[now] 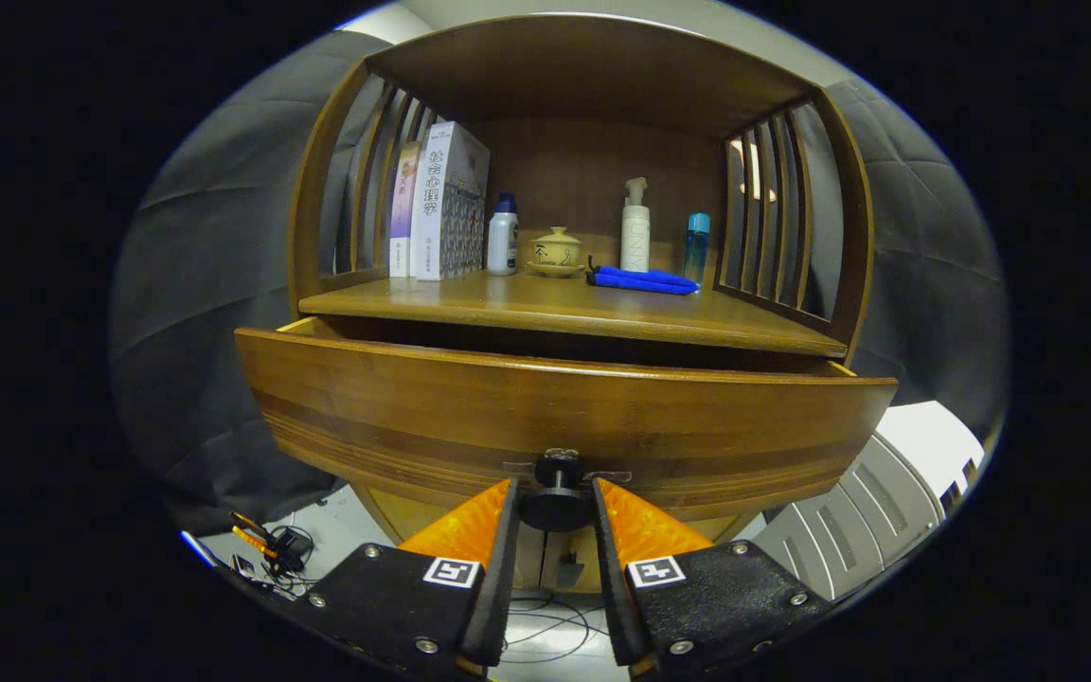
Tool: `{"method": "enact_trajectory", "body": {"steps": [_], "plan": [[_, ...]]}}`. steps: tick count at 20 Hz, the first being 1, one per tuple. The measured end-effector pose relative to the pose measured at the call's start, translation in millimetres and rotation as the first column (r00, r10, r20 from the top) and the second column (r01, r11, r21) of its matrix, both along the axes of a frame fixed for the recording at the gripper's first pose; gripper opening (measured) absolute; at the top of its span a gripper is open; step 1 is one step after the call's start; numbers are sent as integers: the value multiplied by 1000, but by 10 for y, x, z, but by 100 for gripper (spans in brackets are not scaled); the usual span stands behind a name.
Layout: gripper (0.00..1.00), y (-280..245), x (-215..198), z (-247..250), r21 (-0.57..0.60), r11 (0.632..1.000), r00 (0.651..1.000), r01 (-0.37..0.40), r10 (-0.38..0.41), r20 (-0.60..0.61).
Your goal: Pull open the drawer, take out the items inside it, and place them on the countertop above the cabinet.
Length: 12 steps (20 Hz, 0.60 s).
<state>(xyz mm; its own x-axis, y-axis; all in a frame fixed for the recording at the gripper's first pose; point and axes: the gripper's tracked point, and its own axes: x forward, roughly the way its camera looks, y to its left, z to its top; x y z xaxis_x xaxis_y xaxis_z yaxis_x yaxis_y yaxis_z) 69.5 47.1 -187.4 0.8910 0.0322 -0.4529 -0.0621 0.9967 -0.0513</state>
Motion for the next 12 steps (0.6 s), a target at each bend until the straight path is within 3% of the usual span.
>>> {"method": "enact_trajectory", "body": {"steps": [8,11,12], "plan": [[43,0,-496,150,-6,1000,1000,0,0,15],[4,60,-632,233,1,1000,999,-8,8,44],[5,62,-695,190,3,1000,1000,2,-2,27]]}}
